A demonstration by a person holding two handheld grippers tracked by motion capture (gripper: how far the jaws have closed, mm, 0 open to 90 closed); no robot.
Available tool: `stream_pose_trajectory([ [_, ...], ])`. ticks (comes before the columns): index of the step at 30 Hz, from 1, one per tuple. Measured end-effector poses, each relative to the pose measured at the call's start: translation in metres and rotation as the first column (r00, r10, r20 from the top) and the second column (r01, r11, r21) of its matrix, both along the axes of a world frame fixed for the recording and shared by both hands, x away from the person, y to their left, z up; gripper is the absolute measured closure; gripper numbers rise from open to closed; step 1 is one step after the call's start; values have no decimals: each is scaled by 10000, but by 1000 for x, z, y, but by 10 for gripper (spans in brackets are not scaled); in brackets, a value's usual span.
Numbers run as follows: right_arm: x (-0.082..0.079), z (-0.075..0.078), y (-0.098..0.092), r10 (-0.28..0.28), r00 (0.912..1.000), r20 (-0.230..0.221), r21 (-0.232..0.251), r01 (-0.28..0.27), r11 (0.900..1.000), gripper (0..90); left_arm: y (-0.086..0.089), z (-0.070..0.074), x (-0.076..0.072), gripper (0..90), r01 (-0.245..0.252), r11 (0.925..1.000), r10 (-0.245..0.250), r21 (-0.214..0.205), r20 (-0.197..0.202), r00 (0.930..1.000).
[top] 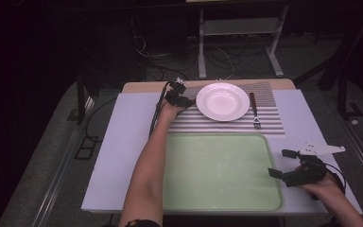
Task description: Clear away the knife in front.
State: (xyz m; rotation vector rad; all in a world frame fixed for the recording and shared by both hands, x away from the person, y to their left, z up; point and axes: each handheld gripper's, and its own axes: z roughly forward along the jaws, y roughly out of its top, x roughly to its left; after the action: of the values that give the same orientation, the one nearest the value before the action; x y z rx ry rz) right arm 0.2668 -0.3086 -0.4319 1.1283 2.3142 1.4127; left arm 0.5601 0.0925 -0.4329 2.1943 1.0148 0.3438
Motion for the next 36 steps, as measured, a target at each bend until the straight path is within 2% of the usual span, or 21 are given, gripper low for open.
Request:
stream_pose_trajectory([
  [13, -1, 0, -1, 2, 10000, -3, 39, -1, 10000, 2, -2, -12, 3, 735, -146, 9999, 147, 27, -272, 9995],
  [19, -1, 0, 0, 8, 10000, -1, 28, -8, 10000, 2, 0, -14, 2, 761, -128, 9999, 127, -38, -150, 9998],
  [24, -1, 0, 0, 5, 10000, 0, 29, -5, 10000, 2, -2, -14, 1, 763, -128, 9998, 129, 151, -62, 9999],
  [36, -1, 0, -1, 14, 10000, 2, 40, -14, 10000, 2, -3, -13, 1, 772, -108, 9996, 107, 244, 17, 9999],
])
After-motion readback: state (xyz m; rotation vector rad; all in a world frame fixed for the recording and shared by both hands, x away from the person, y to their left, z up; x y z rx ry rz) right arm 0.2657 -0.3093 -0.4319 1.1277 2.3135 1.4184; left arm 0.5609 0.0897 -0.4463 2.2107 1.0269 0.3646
